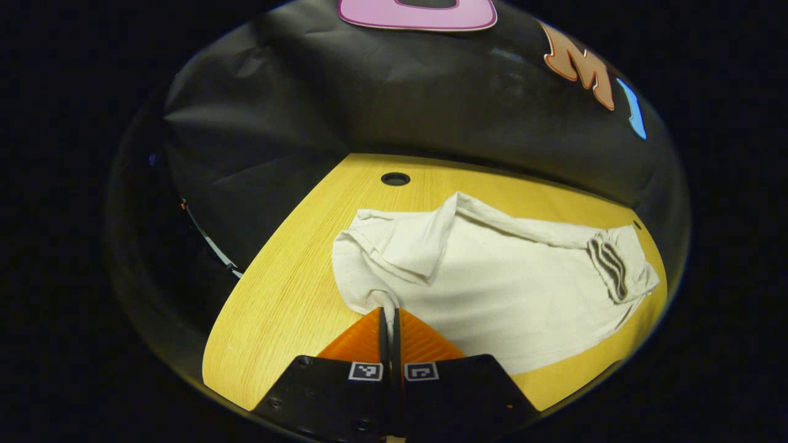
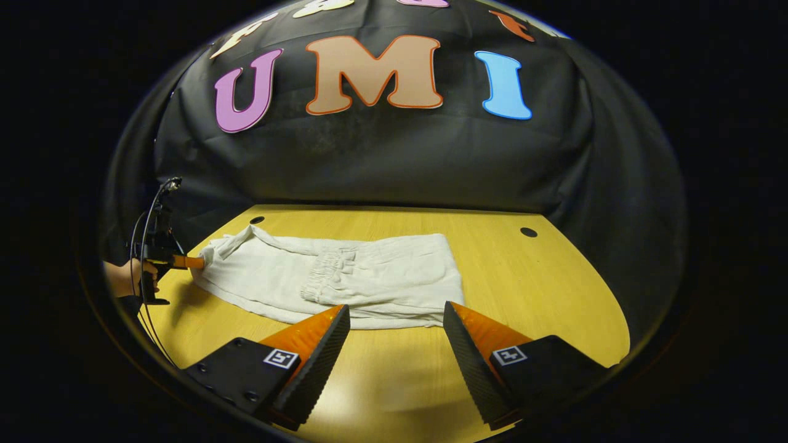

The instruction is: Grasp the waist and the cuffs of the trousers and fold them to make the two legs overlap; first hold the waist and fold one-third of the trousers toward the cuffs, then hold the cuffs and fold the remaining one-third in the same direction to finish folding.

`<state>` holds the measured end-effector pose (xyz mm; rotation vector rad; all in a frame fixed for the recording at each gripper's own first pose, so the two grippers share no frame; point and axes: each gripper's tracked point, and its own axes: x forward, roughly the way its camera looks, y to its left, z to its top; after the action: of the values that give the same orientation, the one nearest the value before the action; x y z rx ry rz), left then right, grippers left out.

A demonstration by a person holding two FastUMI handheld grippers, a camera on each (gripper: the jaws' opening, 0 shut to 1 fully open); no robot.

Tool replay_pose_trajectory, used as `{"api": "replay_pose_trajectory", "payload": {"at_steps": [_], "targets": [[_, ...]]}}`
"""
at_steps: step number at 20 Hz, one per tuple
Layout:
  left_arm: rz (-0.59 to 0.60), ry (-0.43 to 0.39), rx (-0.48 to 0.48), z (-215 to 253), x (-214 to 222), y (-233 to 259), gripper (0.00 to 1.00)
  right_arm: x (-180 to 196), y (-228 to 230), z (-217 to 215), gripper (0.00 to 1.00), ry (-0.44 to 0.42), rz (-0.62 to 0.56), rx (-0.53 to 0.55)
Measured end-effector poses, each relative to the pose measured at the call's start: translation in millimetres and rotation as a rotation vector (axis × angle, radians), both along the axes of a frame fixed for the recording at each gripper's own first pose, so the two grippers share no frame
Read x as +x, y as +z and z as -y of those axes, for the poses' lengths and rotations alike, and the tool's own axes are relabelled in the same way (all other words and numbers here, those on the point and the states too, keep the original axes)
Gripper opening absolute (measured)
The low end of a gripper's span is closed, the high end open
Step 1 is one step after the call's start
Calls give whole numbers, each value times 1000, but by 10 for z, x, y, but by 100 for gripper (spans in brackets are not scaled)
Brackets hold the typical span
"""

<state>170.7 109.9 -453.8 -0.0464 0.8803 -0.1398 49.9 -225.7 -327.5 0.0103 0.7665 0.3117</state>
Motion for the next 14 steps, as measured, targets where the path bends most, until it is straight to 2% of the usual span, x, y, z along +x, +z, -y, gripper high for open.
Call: {"api": "replay_pose_trajectory", "payload": {"at_steps": [5, 8, 14], "targets": [[73, -1, -113, 827, 178, 603, 0, -15, 213, 422, 98, -7, 37, 28], [150, -46, -161, 1413, 344, 1043, 0, -38, 303, 720, 98, -16, 50, 53], [273, -176, -182, 2532, 538, 1767, 0, -123, 298, 1336, 96, -39, 44, 77]]}}
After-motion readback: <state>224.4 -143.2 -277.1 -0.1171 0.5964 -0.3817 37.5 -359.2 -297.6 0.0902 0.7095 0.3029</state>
